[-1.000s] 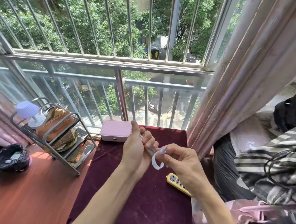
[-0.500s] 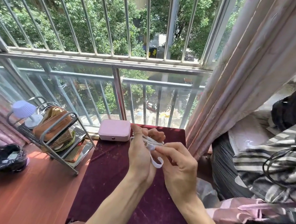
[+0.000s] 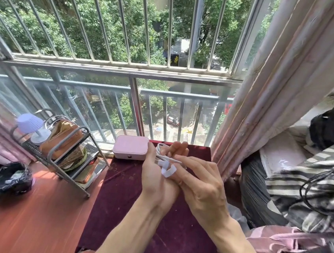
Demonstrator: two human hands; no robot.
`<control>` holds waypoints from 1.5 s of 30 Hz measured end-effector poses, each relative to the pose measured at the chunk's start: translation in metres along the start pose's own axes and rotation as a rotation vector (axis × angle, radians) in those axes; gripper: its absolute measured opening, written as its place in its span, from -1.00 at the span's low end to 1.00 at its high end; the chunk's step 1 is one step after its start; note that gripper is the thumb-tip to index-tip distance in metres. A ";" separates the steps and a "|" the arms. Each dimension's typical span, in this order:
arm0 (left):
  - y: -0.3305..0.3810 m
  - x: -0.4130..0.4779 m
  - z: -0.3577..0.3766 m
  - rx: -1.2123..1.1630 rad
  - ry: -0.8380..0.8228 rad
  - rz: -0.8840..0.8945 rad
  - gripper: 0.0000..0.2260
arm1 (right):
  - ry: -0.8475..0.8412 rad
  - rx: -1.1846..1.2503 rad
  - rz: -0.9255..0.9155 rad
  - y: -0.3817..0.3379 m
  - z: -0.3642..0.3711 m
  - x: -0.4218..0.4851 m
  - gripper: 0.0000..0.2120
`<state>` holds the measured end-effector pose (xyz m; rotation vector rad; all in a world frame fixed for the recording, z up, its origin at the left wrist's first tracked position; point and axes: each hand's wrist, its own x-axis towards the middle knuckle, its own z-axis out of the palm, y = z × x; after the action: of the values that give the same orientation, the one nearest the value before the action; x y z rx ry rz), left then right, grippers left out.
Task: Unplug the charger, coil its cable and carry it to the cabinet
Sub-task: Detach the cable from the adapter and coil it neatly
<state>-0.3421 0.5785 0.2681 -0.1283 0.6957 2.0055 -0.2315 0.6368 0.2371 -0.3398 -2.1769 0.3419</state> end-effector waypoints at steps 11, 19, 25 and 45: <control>0.004 -0.008 0.006 0.012 0.051 -0.079 -0.58 | 0.039 0.144 0.026 0.012 0.004 -0.003 -0.71; 0.000 -0.012 0.002 -0.027 -0.041 -0.131 -0.67 | -0.127 0.058 0.069 0.010 0.004 -0.004 -0.62; -0.004 -0.014 -0.003 -0.068 -0.024 -0.150 -0.66 | -0.164 0.095 0.054 0.003 0.000 -0.003 -0.65; 0.057 -0.016 -0.012 1.817 -0.627 0.230 -0.60 | -0.256 0.216 0.018 0.016 -0.041 0.002 -0.62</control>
<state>-0.3833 0.5399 0.2879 1.5671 1.7809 0.8127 -0.1973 0.6570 0.2561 -0.2032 -2.3582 0.6556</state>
